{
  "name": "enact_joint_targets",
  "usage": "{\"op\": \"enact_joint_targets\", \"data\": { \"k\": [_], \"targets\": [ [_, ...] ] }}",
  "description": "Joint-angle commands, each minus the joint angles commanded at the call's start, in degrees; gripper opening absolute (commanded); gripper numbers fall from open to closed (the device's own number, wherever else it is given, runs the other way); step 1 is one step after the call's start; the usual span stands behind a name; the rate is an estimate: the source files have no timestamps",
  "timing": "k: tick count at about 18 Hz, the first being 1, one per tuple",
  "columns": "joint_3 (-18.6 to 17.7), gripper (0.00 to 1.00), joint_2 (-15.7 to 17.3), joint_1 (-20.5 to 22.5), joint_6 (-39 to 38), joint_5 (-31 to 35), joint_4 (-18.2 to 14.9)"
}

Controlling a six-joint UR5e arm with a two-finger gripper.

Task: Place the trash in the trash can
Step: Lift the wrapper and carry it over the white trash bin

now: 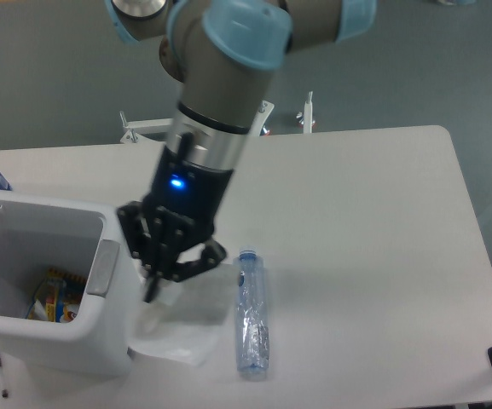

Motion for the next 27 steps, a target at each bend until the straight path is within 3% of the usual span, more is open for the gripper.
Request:
{"op": "enact_joint_targets", "data": {
  "k": [5,6,7,8,9,11,18,22,27],
  "targets": [
    [-0.61,0.0,0.0,-6.07,-1.85,0.62,0.18],
    [-1.23,0.05,0.18,-7.21,-1.76,0.79,0.18],
    [-2.02,0.21,0.27,-8.0,-1.24,1.14,0.44],
    [-2.46,0.5,0.35,-8.45,-0.98,1.32,0.61],
    [-2.64,0.69,0.44,-8.54,-0.97,1.32,0.7],
    [-2.64,0.99,0.62,-8.89,-0.97,1.41,0.79],
    [-2.64,1.0,0.88,-7.49,-1.24,1.32,0.44],
    [-2.2,1.0,0.71,-1.43,-1.76,0.97,0.35],
    [-2.81,1.0,-2.1,6.04,-2.12,1.32,0.26]
  ]
}}
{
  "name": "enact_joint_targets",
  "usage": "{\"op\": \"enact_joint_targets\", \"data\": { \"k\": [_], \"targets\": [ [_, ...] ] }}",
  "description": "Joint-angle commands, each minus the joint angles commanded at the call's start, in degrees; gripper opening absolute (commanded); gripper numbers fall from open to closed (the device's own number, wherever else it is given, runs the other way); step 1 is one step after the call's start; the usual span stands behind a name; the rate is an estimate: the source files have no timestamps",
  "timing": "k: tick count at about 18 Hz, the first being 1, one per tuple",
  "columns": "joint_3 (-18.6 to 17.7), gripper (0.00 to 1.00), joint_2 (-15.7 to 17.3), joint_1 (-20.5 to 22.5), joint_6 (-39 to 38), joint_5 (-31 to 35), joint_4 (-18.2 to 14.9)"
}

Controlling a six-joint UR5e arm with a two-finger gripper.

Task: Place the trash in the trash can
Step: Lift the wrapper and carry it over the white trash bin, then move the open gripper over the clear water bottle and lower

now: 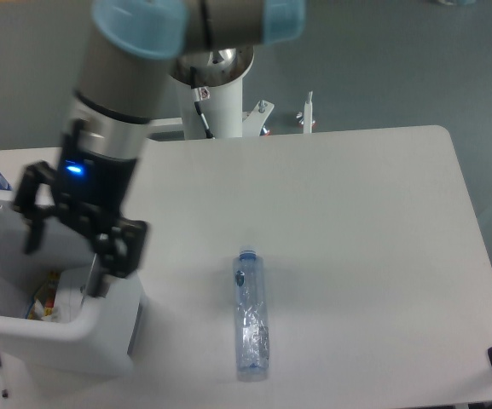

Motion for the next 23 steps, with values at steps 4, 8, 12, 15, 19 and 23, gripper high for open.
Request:
{"op": "enact_joint_targets", "data": {
  "k": [4,8,12,15,19,23],
  "targets": [
    [0.09,1.0,-4.22,3.61,0.09,0.44,0.09],
    [0.44,1.0,-8.44,4.41,0.88,3.68,0.18],
    [1.05,1.0,-10.55,4.41,0.79,6.33,0.0],
    [1.67,1.0,-12.48,4.32,0.09,9.22,-0.35],
    [2.2,1.0,-14.6,3.62,-3.25,13.18,-0.62],
    [2.02,1.0,-15.12,3.0,-3.34,14.59,-0.62]
  ]
}}
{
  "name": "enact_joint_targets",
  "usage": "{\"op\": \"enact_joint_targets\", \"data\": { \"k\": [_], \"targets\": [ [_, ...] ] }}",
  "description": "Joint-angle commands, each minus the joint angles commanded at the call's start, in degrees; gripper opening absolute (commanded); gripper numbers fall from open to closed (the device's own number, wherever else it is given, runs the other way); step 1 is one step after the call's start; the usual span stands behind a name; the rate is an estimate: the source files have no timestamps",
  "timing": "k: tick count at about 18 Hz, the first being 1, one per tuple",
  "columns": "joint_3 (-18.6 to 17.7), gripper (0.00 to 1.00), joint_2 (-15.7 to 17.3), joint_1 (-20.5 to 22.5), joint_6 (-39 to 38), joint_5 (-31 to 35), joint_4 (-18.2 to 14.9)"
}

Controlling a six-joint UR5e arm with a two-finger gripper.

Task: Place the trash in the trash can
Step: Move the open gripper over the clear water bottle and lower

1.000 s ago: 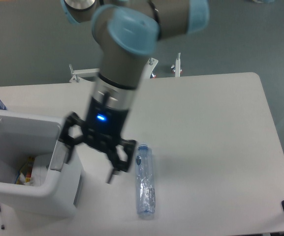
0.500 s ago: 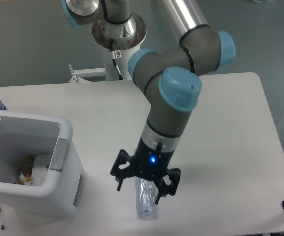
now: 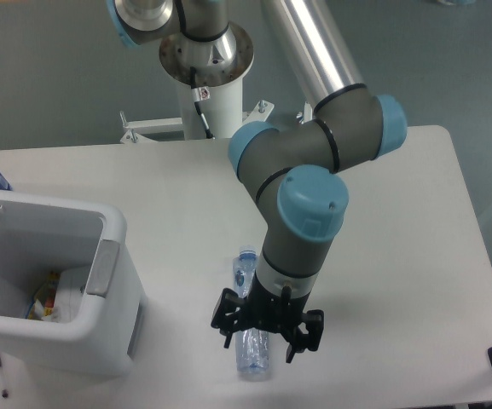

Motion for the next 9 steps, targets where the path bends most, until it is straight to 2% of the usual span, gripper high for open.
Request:
{"op": "enact_joint_targets", "data": {
  "k": [5,9],
  "targets": [
    [-0.18,1.0,-0.27,-0.26,0.0,1.84,0.0],
    [0.26,1.0,-2.46,-1.75,-0.44,8.33,-1.14]
  ]
}}
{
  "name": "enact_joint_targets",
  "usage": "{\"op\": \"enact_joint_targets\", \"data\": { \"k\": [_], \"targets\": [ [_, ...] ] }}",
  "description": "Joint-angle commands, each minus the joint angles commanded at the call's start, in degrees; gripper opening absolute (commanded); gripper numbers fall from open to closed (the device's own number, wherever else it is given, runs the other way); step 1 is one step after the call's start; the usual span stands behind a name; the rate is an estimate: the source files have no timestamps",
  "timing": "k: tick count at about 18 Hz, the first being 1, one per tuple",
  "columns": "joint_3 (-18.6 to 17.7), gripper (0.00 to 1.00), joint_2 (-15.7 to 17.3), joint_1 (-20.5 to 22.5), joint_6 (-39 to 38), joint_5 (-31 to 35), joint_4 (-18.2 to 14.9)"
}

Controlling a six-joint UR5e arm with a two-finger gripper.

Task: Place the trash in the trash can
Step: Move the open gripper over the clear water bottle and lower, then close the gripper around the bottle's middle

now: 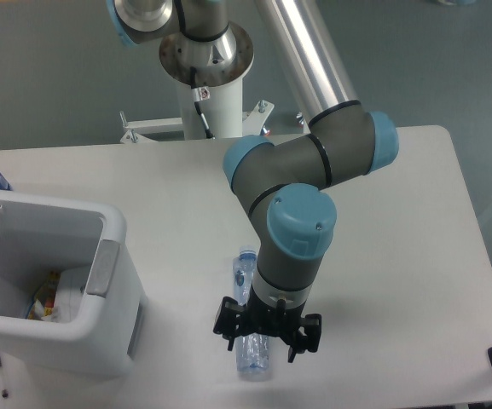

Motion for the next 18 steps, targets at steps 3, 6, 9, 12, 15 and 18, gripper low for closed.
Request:
{"op": "enact_joint_targets", "data": {
  "k": [3,6,9,12,15,18],
  "targets": [
    [0.35,1.0,-1.58,-0.09,-1.93,1.07,-0.09],
    [0.53,1.0,-3.08,-0.09,-4.04,1.07,-0.09],
    [0.53,1.0,-4.4,-0.79,-6.06,1.16,-0.09],
    [0.53,1.0,-5.71,-1.41,-7.39,4.13,-0.09],
    [0.44,1.0,-6.33,-2.47,-7.65,5.29,-0.09],
    [0.27,1.0,-6.42,-2.99,-8.0,5.29,-0.18]
  ]
}}
